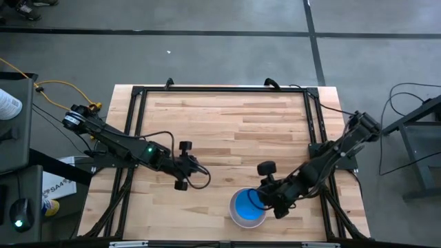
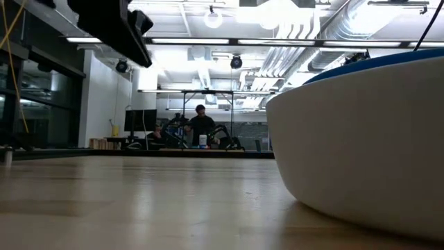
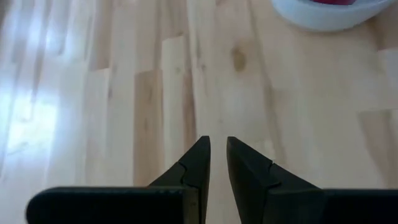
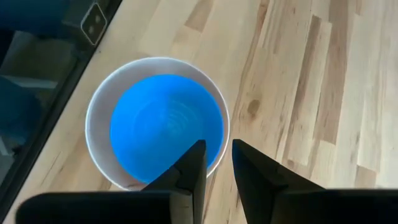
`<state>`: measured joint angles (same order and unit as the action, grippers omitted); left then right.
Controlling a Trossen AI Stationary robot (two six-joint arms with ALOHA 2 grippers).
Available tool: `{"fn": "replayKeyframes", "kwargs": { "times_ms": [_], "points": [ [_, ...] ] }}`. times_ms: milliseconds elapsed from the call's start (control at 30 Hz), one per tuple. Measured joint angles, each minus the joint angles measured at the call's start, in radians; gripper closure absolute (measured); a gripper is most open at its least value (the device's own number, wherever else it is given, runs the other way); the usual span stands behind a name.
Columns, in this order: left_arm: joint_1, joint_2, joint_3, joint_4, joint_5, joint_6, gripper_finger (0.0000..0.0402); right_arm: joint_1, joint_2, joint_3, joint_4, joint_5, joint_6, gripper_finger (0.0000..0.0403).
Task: Nest bowls inside each other
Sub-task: Return to Home Position
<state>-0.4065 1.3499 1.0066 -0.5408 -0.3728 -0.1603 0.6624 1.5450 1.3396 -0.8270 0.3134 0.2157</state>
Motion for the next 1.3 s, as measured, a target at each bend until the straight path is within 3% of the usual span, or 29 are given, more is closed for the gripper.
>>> {"fn": "replayKeyframes", "kwargs": {
  "times_ms": [367, 567, 833, 1300],
  "points": [
    [-0.002, -0.001, -0.104, 0.086, -0.076, -0.031, 0.035, -0.001, -0.122, -0.05, -0.055, 0.001, 0.083, 0.0332],
    [-0.024, 0.0, -0.113, 0.125, -0.09, -0.027, 0.035, -0.002, -0.328, -0.261, 0.049, 0.012, 0.175, 0.0332],
    [-0.048, -0.034, -0.113, 0.202, -0.113, 0.004, 0.035, -0.002, -0.623, -0.516, 0.203, 0.048, 0.182, 0.0332],
    [-0.046, -0.051, -0.113, 0.299, -0.12, 0.024, 0.035, -0.002, -1.032, -0.728, 0.225, 0.132, 0.155, 0.0332]
  ]
}}
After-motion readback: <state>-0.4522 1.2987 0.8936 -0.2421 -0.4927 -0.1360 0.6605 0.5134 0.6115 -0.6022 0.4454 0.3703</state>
